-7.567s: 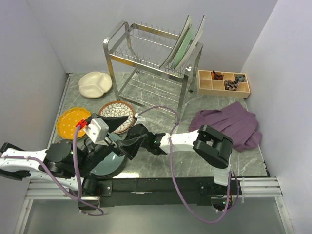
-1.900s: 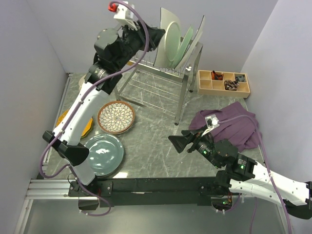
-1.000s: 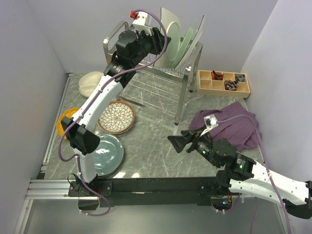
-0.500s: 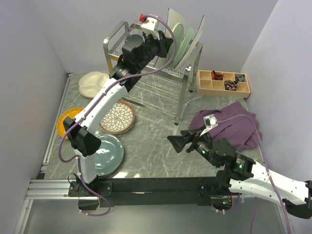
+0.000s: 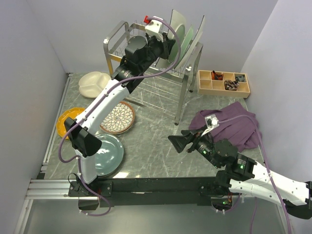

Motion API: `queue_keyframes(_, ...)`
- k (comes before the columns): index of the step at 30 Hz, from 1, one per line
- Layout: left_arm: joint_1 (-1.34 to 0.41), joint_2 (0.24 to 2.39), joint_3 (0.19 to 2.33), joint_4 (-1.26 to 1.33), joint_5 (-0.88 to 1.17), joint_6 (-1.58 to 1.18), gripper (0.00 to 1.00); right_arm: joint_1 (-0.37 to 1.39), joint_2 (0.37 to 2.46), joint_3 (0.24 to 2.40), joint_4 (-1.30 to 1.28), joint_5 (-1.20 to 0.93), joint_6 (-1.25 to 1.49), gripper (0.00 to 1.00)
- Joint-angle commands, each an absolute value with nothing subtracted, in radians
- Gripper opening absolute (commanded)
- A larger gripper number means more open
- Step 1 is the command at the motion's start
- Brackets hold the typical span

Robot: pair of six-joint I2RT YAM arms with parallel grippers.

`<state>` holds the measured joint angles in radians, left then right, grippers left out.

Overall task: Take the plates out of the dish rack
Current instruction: Unload the plate from the dish rack.

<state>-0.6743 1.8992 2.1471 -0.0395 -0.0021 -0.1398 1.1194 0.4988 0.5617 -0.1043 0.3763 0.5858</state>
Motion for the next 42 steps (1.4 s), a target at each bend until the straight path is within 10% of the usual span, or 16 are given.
queue_keyframes(1, -0.703, 1.852, 2.2, 0.006, 0.044, -0.124, 0.01, 1.121, 0.495, 0.557, -0.066, 0.391, 0.583, 0.99)
queue_keyframes(42, -0.795, 1.786, 2.246, 0.012, 0.037, 0.081, 0.01, 1.123, 0.511, 0.557, -0.054, 0.391, 0.581, 0.99)
